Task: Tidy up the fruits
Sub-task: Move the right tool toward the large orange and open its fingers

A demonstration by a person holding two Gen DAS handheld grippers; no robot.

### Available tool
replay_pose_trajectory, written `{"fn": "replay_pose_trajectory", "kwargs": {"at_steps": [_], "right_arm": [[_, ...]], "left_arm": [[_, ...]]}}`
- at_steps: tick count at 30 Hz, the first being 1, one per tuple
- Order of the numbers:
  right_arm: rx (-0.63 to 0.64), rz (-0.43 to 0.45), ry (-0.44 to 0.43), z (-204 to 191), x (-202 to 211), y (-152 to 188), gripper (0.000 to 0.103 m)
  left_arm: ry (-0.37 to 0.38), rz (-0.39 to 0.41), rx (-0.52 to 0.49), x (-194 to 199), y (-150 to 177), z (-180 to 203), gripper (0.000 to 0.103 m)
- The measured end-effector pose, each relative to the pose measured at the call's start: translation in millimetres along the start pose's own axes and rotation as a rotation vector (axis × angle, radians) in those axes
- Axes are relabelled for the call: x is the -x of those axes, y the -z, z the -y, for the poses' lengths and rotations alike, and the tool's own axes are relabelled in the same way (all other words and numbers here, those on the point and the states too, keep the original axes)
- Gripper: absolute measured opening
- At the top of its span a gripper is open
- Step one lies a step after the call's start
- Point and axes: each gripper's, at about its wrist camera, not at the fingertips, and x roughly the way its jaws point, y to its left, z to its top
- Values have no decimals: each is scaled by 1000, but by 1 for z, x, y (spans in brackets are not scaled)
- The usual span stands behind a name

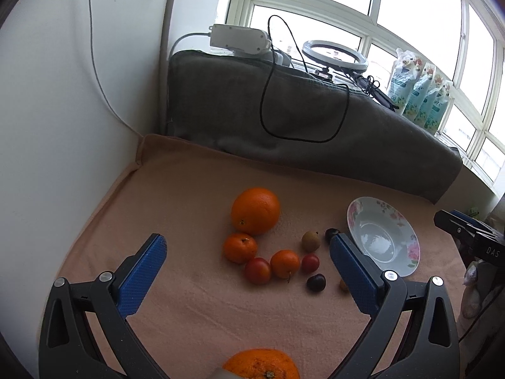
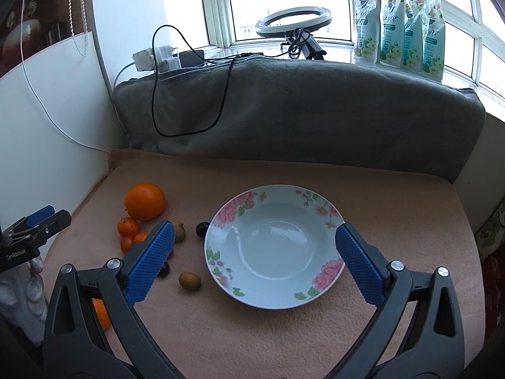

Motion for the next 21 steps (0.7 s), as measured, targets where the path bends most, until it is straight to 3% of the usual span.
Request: {"fn": "replay_pose_trajectory", "kwargs": {"at_steps": [6,13,17,21], "right_arm": [[5,-87,-91,-17,-35,-17,103],[-47,-197,-200,-37,-75,-29,103],[-28,-230,-217,-57,-97,-30,103],[-51,-293,-268,-72,-123,-31,94]], "left_arm": [[53,-64,52,-18,1,-18,102],[119,-125,85,-42,-3,-29,89],[178,-161,106,-56,-6,-32,85],[206,-198,97,-72,-8,-29,78]]}}
